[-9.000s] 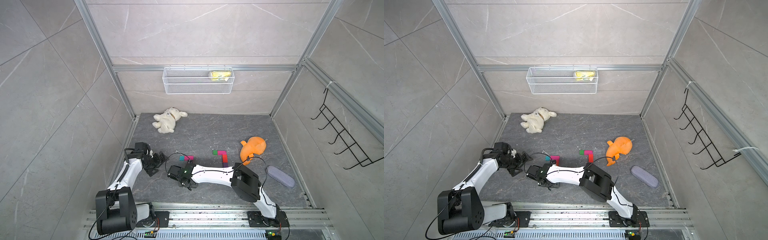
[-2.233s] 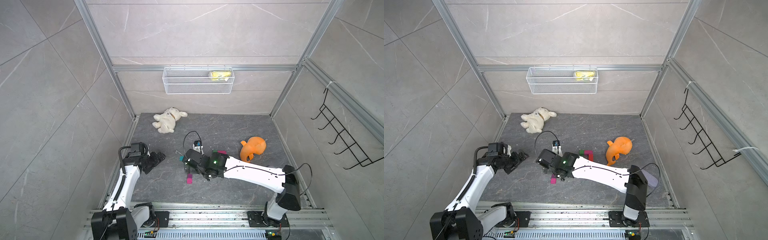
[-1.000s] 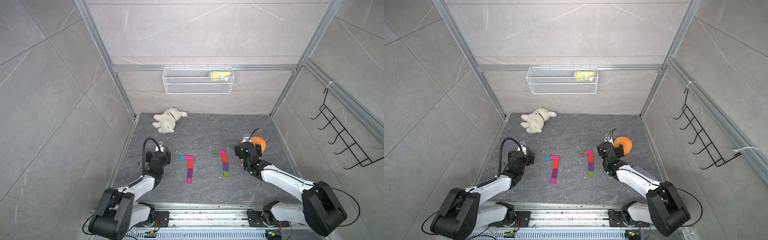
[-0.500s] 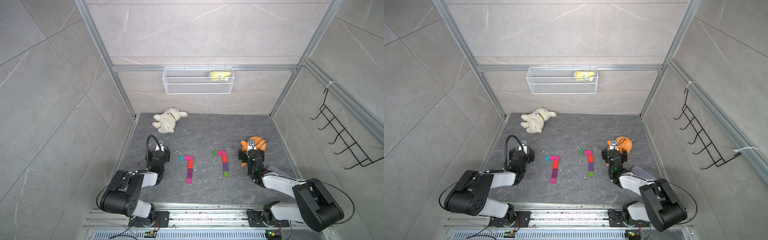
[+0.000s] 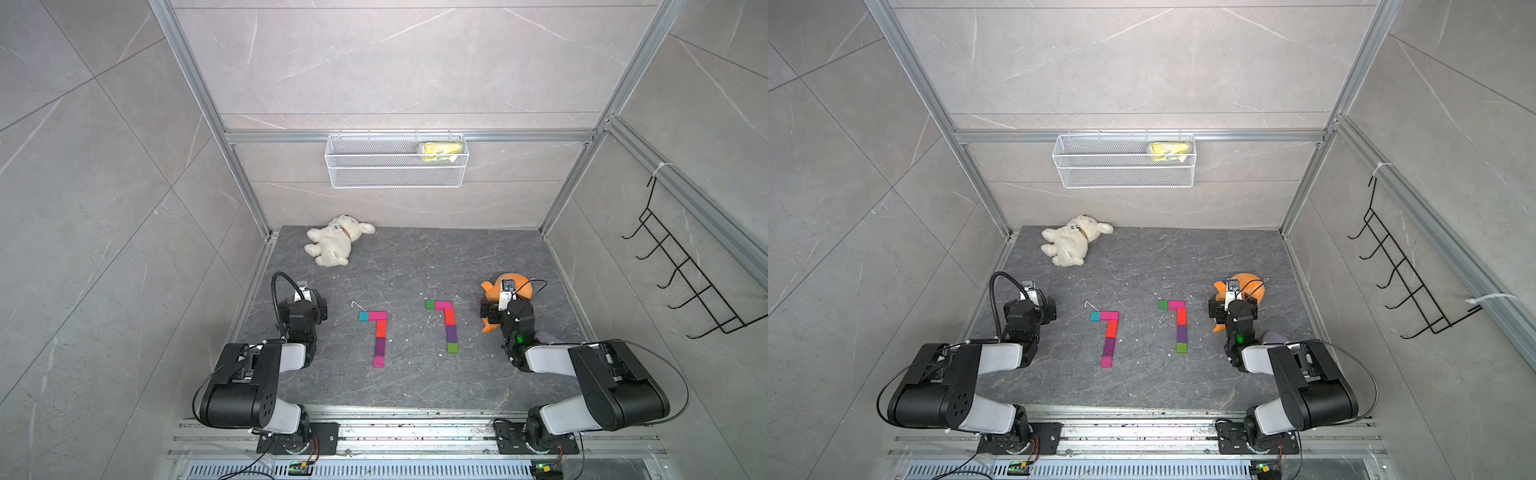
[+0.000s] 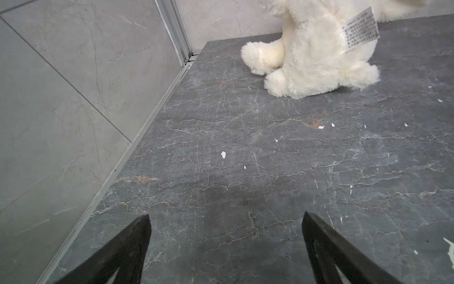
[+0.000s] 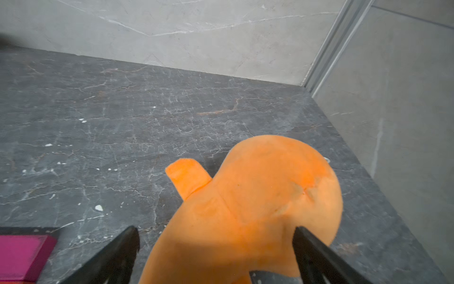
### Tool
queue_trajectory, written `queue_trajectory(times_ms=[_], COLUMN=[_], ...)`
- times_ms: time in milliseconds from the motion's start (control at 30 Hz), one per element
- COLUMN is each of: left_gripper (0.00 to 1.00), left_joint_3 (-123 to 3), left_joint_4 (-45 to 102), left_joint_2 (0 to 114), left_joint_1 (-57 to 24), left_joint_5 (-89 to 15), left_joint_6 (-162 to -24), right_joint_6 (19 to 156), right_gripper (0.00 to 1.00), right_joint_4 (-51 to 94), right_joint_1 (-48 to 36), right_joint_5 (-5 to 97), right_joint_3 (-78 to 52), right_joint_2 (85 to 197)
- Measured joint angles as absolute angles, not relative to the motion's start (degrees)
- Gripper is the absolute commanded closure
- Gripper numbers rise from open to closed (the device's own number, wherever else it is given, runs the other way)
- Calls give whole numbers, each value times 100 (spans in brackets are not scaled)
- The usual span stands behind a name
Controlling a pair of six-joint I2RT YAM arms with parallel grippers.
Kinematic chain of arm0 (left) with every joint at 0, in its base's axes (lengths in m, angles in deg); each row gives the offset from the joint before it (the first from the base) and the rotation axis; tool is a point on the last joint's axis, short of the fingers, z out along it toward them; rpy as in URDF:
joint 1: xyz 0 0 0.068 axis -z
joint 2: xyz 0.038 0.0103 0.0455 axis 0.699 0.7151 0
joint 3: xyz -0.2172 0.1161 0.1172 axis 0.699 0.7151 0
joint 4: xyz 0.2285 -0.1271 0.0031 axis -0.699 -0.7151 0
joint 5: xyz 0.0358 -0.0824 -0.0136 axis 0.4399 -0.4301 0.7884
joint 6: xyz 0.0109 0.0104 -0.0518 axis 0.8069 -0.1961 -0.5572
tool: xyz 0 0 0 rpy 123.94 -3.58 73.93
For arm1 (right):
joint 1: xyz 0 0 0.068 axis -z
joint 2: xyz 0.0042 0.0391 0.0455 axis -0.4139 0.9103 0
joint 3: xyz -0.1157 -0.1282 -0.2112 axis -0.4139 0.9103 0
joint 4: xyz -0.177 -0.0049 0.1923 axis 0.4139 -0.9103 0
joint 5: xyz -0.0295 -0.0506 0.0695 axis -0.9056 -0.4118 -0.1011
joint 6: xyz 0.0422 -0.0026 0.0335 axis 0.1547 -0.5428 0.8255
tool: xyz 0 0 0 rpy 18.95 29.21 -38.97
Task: Assemble the number 7 with building blocks
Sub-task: Reset both arms
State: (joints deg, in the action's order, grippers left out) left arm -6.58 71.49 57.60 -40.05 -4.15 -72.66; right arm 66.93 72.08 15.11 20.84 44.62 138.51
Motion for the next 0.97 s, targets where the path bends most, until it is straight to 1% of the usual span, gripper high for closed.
queue_trajectory(times_ms=[133, 233, 467, 967], left_gripper=[0, 0, 0, 0], left_joint_3=[-566, -553, -555, -555], left_joint_4=[7390, 7363, 7359, 7337], left_joint_2=[5858, 5983, 6005, 6005], left_joint_1=[-4169, -4287, -4403, -4412], left_joint_5=[-747, -946, -1199, -1228], left_joint_6=[-7371, -7438, -7543, -7587], right_joint_6=[6737, 6761, 6782, 6778], right_gripper=[0, 0, 0, 0], right_joint_4=[7357, 7401, 7460, 7595], right_joint_1=[1679, 1688, 1695, 1703], right_joint_5=[2570, 2723, 2808, 2991], right_joint_3=[4460, 4458, 4458, 4460], right_joint_2=[14048, 14057, 14067, 14067])
